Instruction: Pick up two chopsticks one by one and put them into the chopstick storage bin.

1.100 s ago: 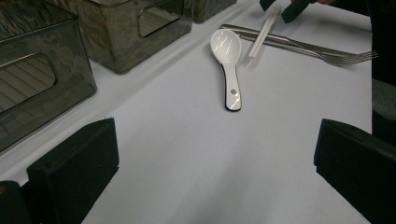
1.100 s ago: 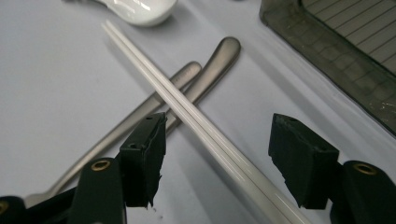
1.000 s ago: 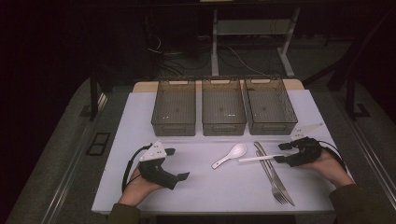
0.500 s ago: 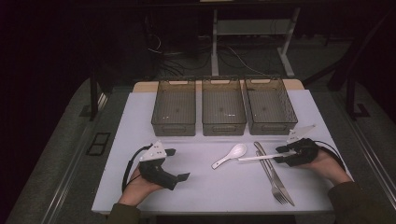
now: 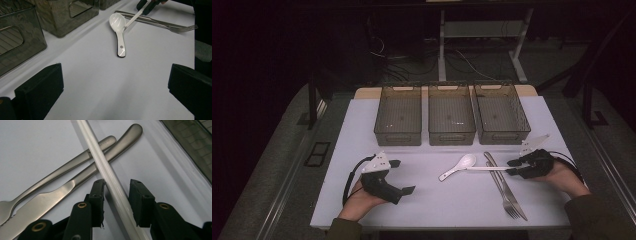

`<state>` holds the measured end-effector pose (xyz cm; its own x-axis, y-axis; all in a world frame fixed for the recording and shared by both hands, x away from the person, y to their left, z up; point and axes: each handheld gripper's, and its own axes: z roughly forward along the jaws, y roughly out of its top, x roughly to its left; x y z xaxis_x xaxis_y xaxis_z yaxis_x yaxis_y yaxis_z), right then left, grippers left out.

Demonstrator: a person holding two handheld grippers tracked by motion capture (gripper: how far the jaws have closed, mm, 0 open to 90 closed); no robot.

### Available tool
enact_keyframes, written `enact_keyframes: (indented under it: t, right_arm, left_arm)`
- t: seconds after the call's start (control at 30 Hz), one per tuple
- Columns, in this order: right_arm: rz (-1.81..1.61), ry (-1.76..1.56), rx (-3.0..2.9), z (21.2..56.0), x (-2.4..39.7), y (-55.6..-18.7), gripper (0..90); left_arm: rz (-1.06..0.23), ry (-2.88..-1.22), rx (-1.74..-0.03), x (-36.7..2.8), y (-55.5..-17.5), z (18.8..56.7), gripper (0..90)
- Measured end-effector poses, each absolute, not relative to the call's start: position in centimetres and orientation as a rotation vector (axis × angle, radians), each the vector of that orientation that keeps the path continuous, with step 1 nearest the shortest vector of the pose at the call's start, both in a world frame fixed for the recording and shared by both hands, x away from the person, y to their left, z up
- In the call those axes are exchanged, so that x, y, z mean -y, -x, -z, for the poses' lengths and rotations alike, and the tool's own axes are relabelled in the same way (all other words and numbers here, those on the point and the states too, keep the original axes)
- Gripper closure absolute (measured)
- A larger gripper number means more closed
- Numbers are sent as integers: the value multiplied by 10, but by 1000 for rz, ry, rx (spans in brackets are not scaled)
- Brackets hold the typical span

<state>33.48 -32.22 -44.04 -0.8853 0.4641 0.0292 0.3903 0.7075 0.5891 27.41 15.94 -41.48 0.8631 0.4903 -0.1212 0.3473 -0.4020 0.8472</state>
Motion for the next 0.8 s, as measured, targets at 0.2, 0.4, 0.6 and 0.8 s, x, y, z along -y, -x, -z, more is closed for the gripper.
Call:
enact_keyframes:
  t: [0.2, 0.4, 0.6, 0.8]
  right_arm:
    - [-904, -673, -2810, 439, 322, -332, 673]
    - [-871, -646, -2826, 438, 319, -327, 695]
    - [-843, -636, -2841, 436, 317, -321, 716]
    - [-829, -615, -2856, 435, 316, -317, 732]
  left_arm:
    - [-176, -2029, -613, -159, -274, 415, 0]
    - [-174, -2030, -612, -159, -274, 415, 0]
    - [-169, -2035, -606, -158, -273, 416, 0]
    - [-165, -2036, -606, -157, -273, 416, 0]
